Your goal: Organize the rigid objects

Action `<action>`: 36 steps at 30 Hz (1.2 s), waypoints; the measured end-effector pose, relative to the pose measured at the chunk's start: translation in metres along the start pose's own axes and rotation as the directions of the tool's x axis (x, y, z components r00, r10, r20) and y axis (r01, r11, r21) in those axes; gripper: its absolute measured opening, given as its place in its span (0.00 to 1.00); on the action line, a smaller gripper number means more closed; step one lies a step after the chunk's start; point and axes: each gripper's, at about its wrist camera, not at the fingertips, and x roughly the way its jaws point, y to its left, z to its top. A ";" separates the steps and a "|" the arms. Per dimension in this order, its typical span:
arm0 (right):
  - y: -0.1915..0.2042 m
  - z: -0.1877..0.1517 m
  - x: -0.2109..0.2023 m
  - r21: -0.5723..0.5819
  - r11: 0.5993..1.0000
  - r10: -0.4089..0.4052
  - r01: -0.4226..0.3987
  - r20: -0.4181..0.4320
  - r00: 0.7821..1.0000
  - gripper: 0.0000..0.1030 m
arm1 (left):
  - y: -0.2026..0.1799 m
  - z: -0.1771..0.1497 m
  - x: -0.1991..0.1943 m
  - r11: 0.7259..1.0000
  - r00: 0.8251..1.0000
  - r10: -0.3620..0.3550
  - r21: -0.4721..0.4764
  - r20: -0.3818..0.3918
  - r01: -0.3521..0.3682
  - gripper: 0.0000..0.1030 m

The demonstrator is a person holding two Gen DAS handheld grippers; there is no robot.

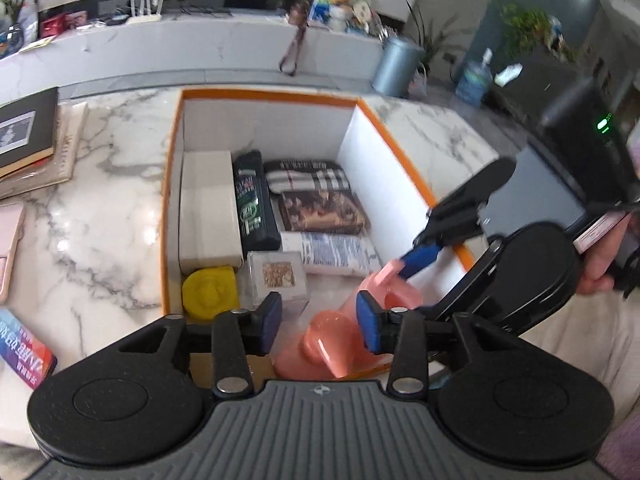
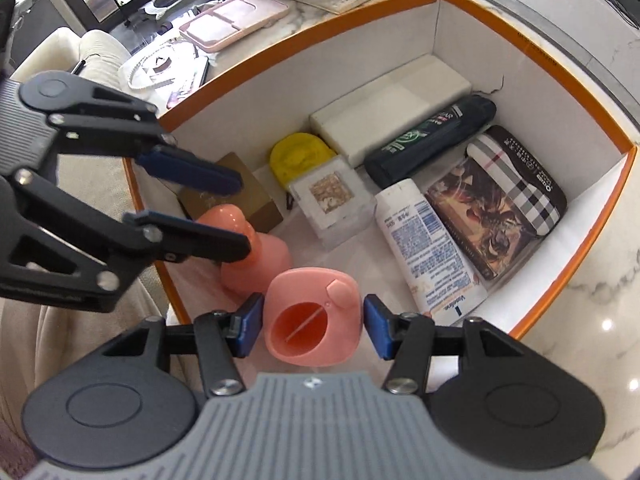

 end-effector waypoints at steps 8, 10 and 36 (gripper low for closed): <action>0.005 -0.002 -0.008 0.029 0.999 -0.022 0.022 -0.003 1.000 0.56 | -0.021 0.007 -0.018 0.997 0.995 0.072 -0.016 0.066 -0.071 0.54; 0.006 -0.005 -0.012 0.041 0.999 -0.035 0.035 -0.003 0.999 0.58 | -0.025 0.008 -0.024 0.996 0.993 0.082 -0.025 0.082 -0.080 0.54; 0.066 -0.109 -0.177 0.377 0.895 -0.392 0.240 0.404 0.827 0.75 | -0.141 0.005 -0.135 0.868 0.768 0.495 -0.182 0.406 -0.463 0.67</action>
